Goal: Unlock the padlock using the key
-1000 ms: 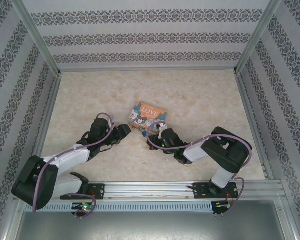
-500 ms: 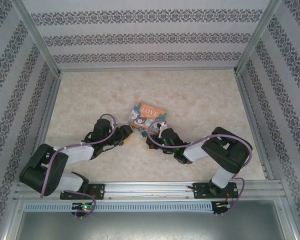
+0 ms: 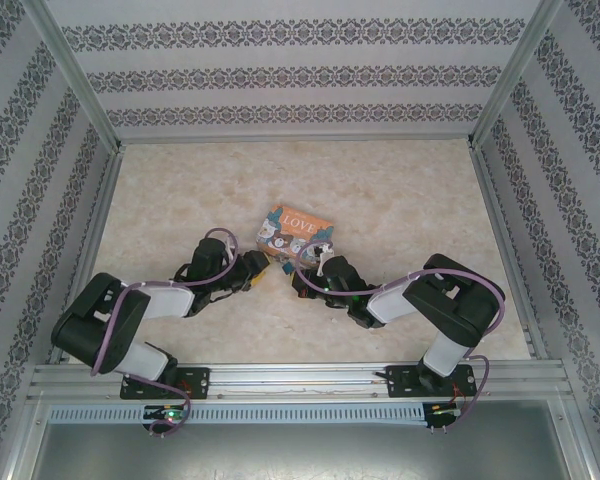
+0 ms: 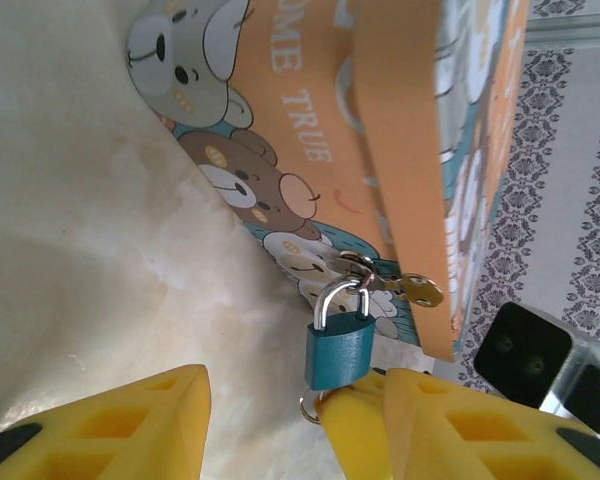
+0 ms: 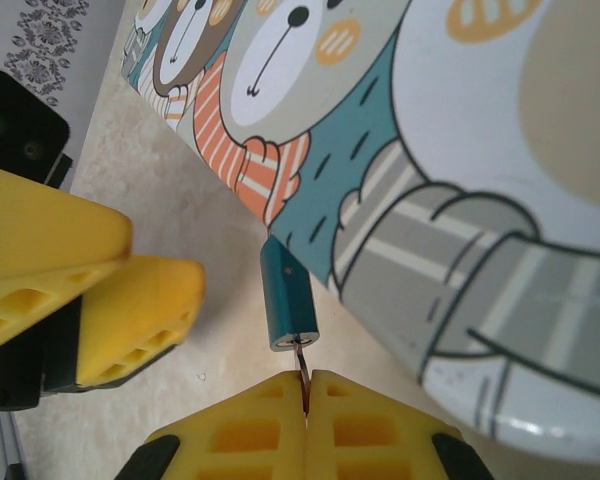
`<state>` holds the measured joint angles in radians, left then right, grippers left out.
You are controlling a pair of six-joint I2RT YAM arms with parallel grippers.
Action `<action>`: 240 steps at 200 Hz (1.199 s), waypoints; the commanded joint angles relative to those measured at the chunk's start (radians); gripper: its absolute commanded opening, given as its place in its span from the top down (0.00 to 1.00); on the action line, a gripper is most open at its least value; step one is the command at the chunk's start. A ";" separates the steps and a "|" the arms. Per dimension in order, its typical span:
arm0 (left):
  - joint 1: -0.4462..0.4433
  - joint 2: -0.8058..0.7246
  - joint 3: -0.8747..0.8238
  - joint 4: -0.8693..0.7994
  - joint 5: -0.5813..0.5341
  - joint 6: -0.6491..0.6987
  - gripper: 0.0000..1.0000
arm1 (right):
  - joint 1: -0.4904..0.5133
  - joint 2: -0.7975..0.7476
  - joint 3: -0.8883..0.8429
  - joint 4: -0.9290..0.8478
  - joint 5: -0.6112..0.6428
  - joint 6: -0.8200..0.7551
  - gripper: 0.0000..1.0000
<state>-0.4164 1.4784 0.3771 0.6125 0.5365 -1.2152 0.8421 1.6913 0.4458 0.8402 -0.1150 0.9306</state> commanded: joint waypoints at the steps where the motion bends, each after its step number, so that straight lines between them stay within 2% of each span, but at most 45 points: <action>1: -0.025 0.040 0.027 0.094 0.018 -0.018 0.52 | -0.002 -0.024 0.026 0.026 -0.022 0.005 1.00; 33: -0.038 0.093 0.039 0.149 0.023 -0.027 0.52 | -0.003 -0.028 0.025 0.026 -0.023 0.006 1.00; 119: -0.052 0.138 0.068 0.157 0.037 -0.022 0.53 | -0.008 -0.033 0.029 0.020 -0.037 0.015 1.00; 240: -0.088 0.227 0.096 0.263 0.053 -0.076 0.60 | -0.011 -0.039 0.036 0.023 -0.050 0.043 1.00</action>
<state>-0.4850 1.6909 0.4519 0.8051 0.5762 -1.2732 0.8398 1.6836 0.4500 0.8371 -0.1410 0.9554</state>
